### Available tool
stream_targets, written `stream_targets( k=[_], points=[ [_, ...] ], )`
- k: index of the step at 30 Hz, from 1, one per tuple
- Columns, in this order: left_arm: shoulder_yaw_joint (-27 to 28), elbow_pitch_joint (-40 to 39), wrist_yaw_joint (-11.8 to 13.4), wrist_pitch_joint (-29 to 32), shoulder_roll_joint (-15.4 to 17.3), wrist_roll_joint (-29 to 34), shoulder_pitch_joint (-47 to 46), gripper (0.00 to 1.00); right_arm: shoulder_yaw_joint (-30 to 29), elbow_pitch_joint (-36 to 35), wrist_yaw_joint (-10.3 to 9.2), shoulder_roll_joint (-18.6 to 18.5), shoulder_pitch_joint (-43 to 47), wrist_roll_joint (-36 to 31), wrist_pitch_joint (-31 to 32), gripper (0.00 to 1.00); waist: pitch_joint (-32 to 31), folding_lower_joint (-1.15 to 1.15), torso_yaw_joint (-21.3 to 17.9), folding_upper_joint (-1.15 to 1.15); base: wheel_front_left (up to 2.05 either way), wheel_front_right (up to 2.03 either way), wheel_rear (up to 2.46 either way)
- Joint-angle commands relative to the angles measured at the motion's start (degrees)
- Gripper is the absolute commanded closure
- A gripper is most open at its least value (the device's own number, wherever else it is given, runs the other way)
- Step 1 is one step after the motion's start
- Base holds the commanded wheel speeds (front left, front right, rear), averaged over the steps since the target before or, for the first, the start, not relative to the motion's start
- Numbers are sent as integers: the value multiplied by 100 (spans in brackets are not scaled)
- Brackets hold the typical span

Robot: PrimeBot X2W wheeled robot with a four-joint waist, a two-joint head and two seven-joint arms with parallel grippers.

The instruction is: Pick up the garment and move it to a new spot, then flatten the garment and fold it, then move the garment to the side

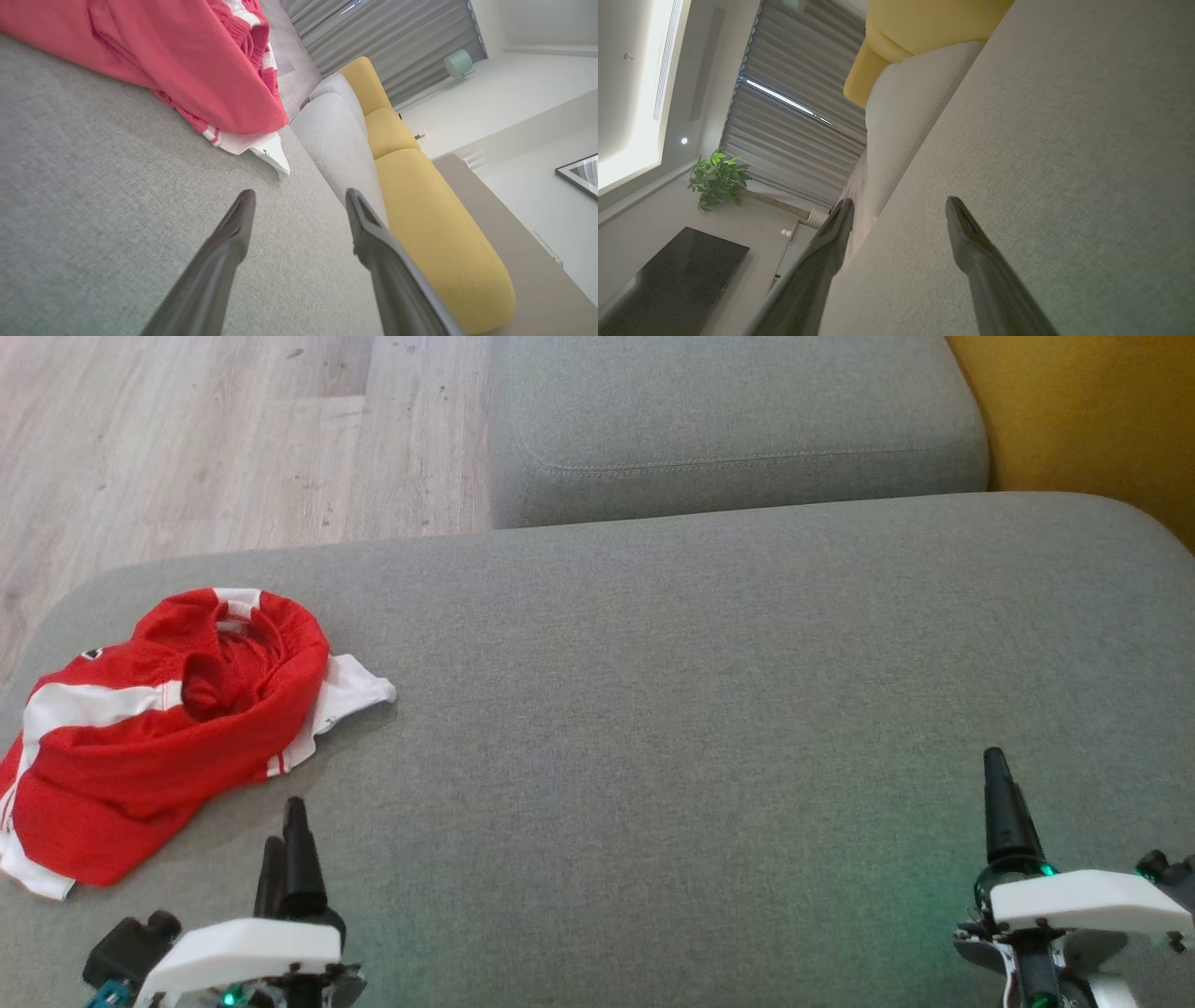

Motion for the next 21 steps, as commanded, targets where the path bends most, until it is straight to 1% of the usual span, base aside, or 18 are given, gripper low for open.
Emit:
stream_targets(
  k=[1, 21],
  points=[
    [14, -240, 24, -55, 43, 157, -138, 0, 85, -234, 17, -33, -138, -166, -71, 0, -3, 0, 1, 0, 0, 0, 0],
    [-320, -388, 206, -378, 50, 1660, -109, 0, 285, -447, 24, -40, -88, -1663, -392, 0, -83, 0, -11, 0, 0, 0, 0]
  ],
)
